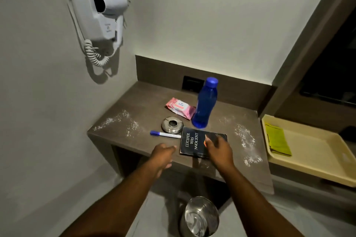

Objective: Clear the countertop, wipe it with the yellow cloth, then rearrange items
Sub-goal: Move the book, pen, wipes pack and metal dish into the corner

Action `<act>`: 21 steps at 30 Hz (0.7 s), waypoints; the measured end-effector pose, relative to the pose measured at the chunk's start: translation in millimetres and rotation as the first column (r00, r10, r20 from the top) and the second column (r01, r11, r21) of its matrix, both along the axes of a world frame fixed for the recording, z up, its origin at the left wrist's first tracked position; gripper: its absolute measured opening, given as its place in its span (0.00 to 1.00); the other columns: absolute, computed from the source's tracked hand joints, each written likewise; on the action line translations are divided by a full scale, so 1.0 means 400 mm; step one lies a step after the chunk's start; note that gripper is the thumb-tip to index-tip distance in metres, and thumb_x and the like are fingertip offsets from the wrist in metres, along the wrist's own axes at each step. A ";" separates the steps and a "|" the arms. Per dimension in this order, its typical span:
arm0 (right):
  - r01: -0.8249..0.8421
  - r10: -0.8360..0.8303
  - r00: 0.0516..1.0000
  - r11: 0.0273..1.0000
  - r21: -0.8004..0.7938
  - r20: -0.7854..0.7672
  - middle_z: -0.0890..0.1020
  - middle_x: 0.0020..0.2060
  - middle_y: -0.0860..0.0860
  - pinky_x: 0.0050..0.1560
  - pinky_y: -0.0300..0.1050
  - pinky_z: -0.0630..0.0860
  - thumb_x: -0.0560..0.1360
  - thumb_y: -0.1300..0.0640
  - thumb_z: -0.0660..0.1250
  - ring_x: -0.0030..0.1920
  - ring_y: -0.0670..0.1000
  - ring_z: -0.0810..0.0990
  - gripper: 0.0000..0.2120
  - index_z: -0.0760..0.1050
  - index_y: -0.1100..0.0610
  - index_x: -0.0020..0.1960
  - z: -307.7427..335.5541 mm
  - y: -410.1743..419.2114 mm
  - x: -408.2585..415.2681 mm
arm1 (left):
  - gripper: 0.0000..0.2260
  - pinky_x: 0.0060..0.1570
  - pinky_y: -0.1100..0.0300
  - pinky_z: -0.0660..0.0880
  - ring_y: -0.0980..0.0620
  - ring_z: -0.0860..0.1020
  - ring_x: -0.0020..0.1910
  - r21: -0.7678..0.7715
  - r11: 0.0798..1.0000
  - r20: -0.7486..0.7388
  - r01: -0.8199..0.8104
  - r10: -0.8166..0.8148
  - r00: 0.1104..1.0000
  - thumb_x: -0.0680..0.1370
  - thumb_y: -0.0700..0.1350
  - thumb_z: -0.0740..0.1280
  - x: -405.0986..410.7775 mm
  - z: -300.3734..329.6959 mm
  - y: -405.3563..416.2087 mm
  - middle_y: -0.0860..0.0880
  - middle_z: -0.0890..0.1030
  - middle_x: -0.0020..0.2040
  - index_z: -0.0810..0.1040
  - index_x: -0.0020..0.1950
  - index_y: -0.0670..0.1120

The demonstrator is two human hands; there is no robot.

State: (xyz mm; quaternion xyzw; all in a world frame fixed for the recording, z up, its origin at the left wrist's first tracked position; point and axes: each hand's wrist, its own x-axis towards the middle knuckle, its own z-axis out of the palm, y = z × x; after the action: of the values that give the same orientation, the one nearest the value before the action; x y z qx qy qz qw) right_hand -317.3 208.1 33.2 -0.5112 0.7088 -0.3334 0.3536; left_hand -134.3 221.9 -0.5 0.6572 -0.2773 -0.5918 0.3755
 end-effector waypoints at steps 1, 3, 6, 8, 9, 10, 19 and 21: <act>-0.045 0.047 0.994 0.999 0.018 -0.097 0.77 0.64 0.56 0.59 0.53 0.77 0.79 0.50 0.64 0.59 0.54 0.78 0.22 0.68 0.56 0.70 -0.004 -0.032 -0.016 | 0.19 0.43 0.56 0.77 0.47 0.78 0.50 0.017 1.000 -0.027 -0.006 0.006 1.000 0.78 0.48 0.65 -0.016 -0.002 -0.015 0.44 0.77 0.57 0.70 0.67 0.43; -0.123 0.138 0.957 0.990 0.072 -0.254 0.73 0.68 0.57 0.63 0.52 0.74 0.79 0.51 0.64 0.65 0.56 0.74 0.25 0.65 0.56 0.73 -0.019 -0.093 -0.050 | 0.18 0.43 0.57 0.78 0.46 0.79 0.51 0.067 0.998 -0.097 0.006 0.000 0.995 0.79 0.47 0.64 -0.056 -0.010 -0.035 0.44 0.77 0.57 0.70 0.67 0.43; -0.203 0.236 0.882 0.971 0.122 -0.407 0.70 0.72 0.56 0.68 0.53 0.69 0.79 0.52 0.63 0.70 0.57 0.70 0.27 0.62 0.56 0.75 -0.061 -0.186 -0.090 | 0.18 0.49 0.57 0.78 0.46 0.78 0.54 0.159 0.987 -0.184 -0.011 0.040 0.982 0.79 0.47 0.64 -0.119 -0.041 -0.061 0.41 0.76 0.61 0.69 0.68 0.43; -0.276 0.319 0.794 0.948 0.160 -0.517 0.71 0.70 0.57 0.69 0.54 0.68 0.79 0.51 0.61 0.70 0.58 0.69 0.25 0.63 0.57 0.74 -0.101 -0.240 -0.114 | 0.19 0.52 0.55 0.78 0.45 0.78 0.55 0.230 0.970 -0.228 -0.081 0.135 0.964 0.79 0.47 0.64 -0.152 -0.066 -0.071 0.39 0.76 0.63 0.69 0.68 0.41; -0.320 0.379 0.732 0.925 0.205 -0.566 0.72 0.69 0.57 0.68 0.55 0.68 0.79 0.50 0.60 0.69 0.59 0.70 0.24 0.65 0.57 0.73 -0.122 -0.267 -0.124 | 0.20 0.55 0.53 0.77 0.43 0.77 0.56 0.269 0.956 -0.250 -0.117 0.187 0.950 0.79 0.47 0.64 -0.166 -0.076 -0.080 0.38 0.76 0.62 0.68 0.68 0.40; -0.352 0.435 0.678 0.900 0.258 -0.593 0.74 0.67 0.58 0.67 0.56 0.69 0.79 0.49 0.59 0.67 0.60 0.70 0.22 0.67 0.56 0.71 -0.141 -0.284 -0.133 | 0.20 0.58 0.52 0.75 0.42 0.77 0.59 0.311 0.939 -0.269 -0.148 0.236 0.934 0.80 0.46 0.63 -0.179 -0.084 -0.088 0.37 0.76 0.61 0.68 0.69 0.39; -0.365 0.547 0.550 0.837 0.408 -0.631 0.61 0.73 0.53 0.66 0.63 0.64 0.70 0.29 0.53 0.70 0.62 0.59 0.40 0.56 0.49 0.75 -0.213 -0.309 -0.162 | 0.19 0.64 0.54 0.70 0.43 0.73 0.64 0.389 0.898 -0.313 -0.205 0.338 0.887 0.82 0.46 0.57 -0.287 -0.091 -0.154 0.36 0.72 0.68 0.66 0.69 0.37; -0.366 0.573 0.517 0.820 0.441 -0.636 0.65 0.70 0.55 0.65 0.63 0.65 0.67 0.26 0.54 0.69 0.62 0.62 0.43 0.56 0.49 0.75 -0.203 -0.318 -0.169 | 0.18 0.64 0.54 0.70 0.42 0.72 0.66 0.400 0.897 -0.320 -0.190 0.331 0.888 0.82 0.45 0.57 -0.299 -0.092 -0.152 0.36 0.72 0.68 0.66 0.69 0.37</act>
State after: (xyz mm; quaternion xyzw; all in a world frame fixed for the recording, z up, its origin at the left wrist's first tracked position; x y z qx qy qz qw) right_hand -385.1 80.8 -47.8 -0.7252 0.6584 0.1080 0.1701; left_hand -254.0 160.9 -37.4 0.6185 0.0052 -0.6914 0.3733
